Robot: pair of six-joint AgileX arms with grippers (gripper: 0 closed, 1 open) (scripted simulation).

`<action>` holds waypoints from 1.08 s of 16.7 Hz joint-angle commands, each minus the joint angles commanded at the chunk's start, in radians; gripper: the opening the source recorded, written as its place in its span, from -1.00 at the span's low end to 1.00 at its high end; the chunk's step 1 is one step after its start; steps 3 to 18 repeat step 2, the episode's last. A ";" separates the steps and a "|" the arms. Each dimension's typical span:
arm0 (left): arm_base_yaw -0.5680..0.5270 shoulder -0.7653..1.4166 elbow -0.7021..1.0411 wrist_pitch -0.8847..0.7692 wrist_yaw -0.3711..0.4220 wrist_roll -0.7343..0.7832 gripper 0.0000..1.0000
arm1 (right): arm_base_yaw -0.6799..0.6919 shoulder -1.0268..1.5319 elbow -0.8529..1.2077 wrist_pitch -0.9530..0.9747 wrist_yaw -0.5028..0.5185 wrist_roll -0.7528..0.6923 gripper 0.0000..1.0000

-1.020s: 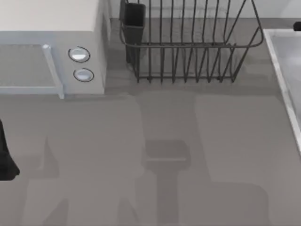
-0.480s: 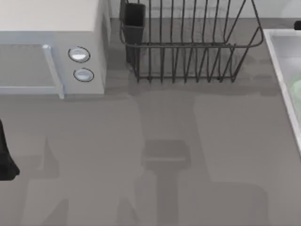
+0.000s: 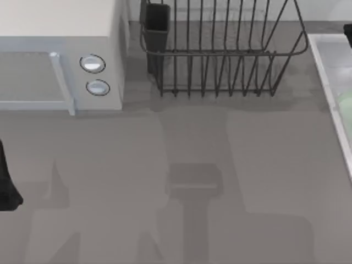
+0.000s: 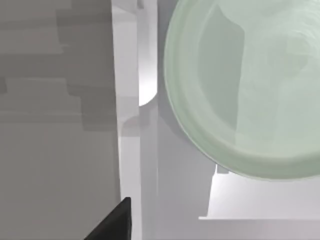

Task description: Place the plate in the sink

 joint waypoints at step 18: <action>0.000 0.000 0.000 0.000 0.000 0.000 1.00 | 0.000 0.000 0.000 0.000 0.000 0.000 1.00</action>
